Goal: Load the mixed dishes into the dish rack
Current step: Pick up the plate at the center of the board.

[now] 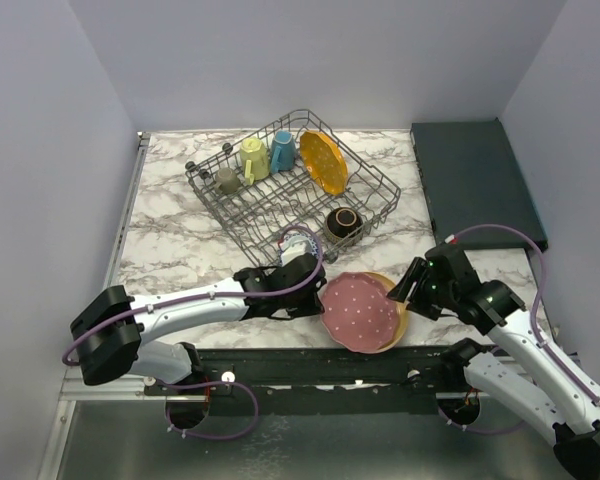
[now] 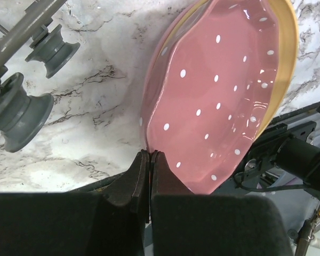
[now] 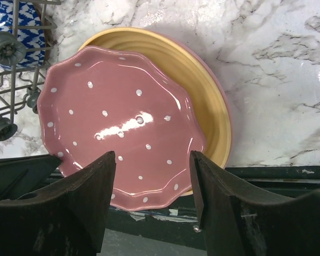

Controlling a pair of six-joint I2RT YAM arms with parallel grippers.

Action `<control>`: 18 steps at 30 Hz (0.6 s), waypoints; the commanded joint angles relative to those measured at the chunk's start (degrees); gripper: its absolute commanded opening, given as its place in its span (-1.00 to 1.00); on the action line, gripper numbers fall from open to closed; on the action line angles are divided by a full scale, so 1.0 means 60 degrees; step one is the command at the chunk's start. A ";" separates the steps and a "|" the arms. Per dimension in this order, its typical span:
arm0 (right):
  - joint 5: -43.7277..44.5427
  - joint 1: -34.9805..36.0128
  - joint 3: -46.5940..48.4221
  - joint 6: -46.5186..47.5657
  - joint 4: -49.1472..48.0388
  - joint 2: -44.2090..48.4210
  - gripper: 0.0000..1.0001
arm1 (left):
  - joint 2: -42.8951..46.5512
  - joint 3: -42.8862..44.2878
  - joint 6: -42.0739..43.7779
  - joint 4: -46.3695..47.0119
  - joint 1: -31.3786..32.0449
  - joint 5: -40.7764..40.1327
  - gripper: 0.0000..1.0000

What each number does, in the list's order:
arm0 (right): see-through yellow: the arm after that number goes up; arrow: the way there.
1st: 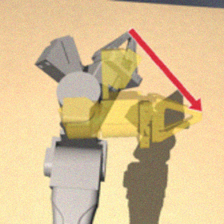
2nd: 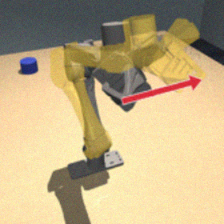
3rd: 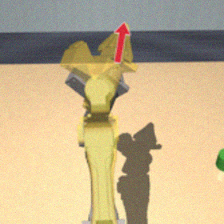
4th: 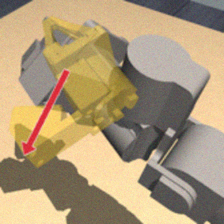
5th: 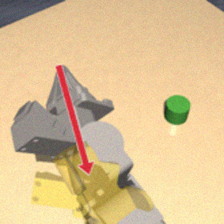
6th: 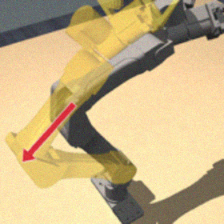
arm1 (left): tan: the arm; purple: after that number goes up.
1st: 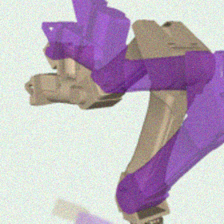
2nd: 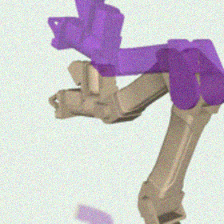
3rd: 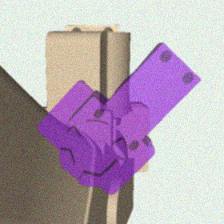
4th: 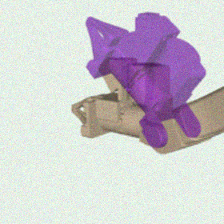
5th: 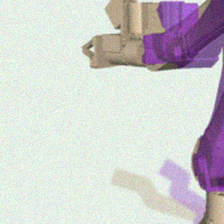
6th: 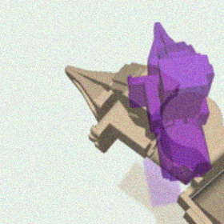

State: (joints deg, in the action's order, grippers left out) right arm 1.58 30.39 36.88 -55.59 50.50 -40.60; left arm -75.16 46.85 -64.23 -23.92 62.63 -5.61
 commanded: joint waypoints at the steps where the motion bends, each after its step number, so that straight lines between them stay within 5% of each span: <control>1: -0.0191 0.0032 -0.0131 -0.0149 -0.0251 -0.0012 0.26 | -0.0364 0.0064 0.0137 -0.0043 0.0050 0.0136 -0.94; 18: 0.0097 0.0029 -0.0526 -0.0183 -0.0526 -0.0501 0.27 | -0.0639 -0.0314 0.0068 -0.0028 0.0108 0.0092 -0.90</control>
State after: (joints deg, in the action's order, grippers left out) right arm 1.19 30.39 34.00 -56.12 48.88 -42.74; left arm -78.46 46.98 -64.20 -22.13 62.76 -5.50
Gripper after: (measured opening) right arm 0.633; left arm 0.073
